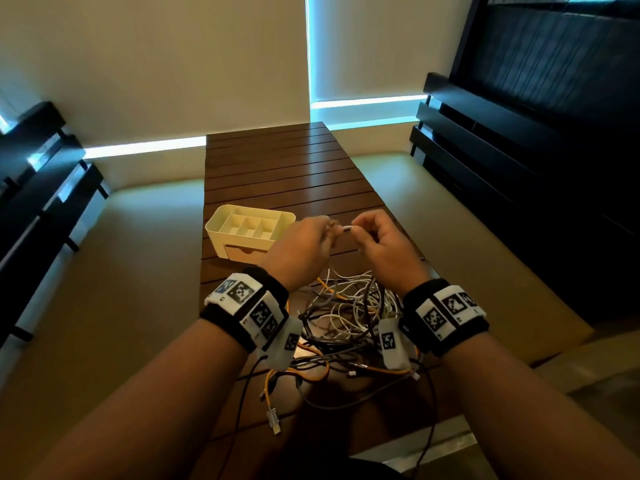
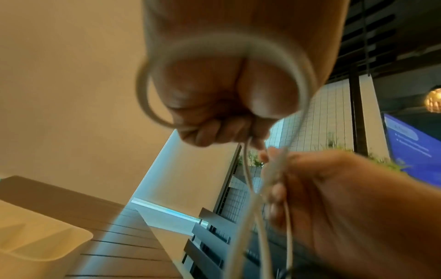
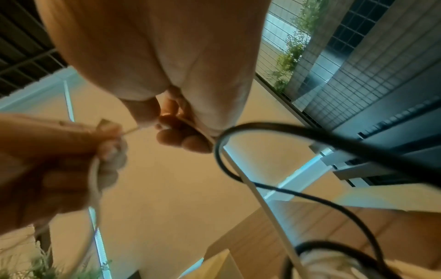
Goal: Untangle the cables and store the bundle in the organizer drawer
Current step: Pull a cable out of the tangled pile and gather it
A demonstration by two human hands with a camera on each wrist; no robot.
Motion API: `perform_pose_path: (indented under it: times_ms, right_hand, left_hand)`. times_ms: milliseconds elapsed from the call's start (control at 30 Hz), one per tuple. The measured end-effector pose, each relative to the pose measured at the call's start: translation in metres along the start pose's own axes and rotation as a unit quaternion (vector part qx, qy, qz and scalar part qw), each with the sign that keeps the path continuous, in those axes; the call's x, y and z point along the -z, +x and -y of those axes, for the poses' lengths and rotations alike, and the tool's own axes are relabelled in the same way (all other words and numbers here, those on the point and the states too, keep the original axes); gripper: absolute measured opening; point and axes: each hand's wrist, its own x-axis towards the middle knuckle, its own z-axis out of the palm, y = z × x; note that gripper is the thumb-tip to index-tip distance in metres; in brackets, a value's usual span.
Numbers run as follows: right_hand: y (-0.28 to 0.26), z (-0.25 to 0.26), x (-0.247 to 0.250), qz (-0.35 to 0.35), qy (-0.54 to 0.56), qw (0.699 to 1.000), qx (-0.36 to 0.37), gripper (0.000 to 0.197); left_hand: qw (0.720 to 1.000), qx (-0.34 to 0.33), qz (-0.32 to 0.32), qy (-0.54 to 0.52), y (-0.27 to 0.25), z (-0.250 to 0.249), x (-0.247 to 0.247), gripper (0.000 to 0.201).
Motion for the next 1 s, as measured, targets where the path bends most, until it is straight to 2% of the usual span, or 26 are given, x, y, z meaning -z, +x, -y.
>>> perform_pose_path:
  times_ms: [100, 167, 267, 333, 433, 500, 533, 600, 667, 733, 867, 1000]
  right_hand:
    - [-0.014, -0.023, -0.01, 0.057, 0.012, 0.997, -0.053, 0.016]
    - [-0.022, -0.04, -0.018, 0.096, -0.03, 0.992, -0.073, 0.022]
    - [-0.019, -0.05, -0.016, 0.081, -0.051, 0.991, -0.093, 0.025]
    - [-0.009, -0.046, -0.008, 0.038, -0.011, 0.993, -0.112, 0.025]
    - [0.007, -0.025, 0.009, -0.003, 0.115, 0.988, -0.102, 0.022]
    - [0.016, -0.006, 0.016, -0.012, 0.178, 0.981, -0.075, 0.019]
    - [0.018, 0.003, 0.016, -0.011, 0.175, 0.983, -0.061, 0.019]
    - [0.019, 0.013, 0.01, -0.004, 0.102, 0.994, -0.037, 0.02]
    - [0.017, 0.015, 0.001, 0.015, -0.008, 1.0, -0.008, 0.018]
    - [0.012, 0.015, -0.007, 0.044, -0.058, 0.997, 0.005, 0.016]
    - [0.009, 0.017, -0.008, 0.068, -0.083, 0.994, 0.015, 0.017]
    - [0.011, 0.007, 0.001, 0.056, -0.135, 0.989, 0.001, 0.014]
  left_hand:
    - [0.993, -0.018, -0.101, -0.058, 0.005, -0.007, 0.012, 0.033]
    - [0.979, -0.013, -0.159, -0.124, 0.006, -0.007, 0.021, 0.038]
    - [0.957, 0.014, -0.192, -0.218, -0.002, -0.002, 0.024, 0.037]
    - [0.962, 0.043, -0.17, -0.21, -0.008, 0.005, 0.02, 0.035]
    - [0.988, 0.126, -0.042, -0.079, -0.012, 0.026, 0.013, 0.037]
    - [0.984, 0.173, 0.035, -0.041, -0.014, 0.039, 0.01, 0.036]
    - [0.981, 0.185, 0.046, -0.028, -0.015, 0.041, 0.01, 0.035]
    - [0.985, 0.172, 0.013, 0.014, -0.017, 0.04, 0.014, 0.036]
    - [0.991, 0.116, -0.063, 0.025, -0.019, 0.032, 0.02, 0.034]
    - [0.991, 0.066, -0.112, 0.003, -0.02, 0.022, 0.028, 0.031]
    - [0.99, 0.028, -0.14, -0.015, -0.015, 0.008, 0.04, 0.026]
    - [0.983, 0.051, -0.168, -0.046, -0.009, 0.007, 0.056, 0.028]
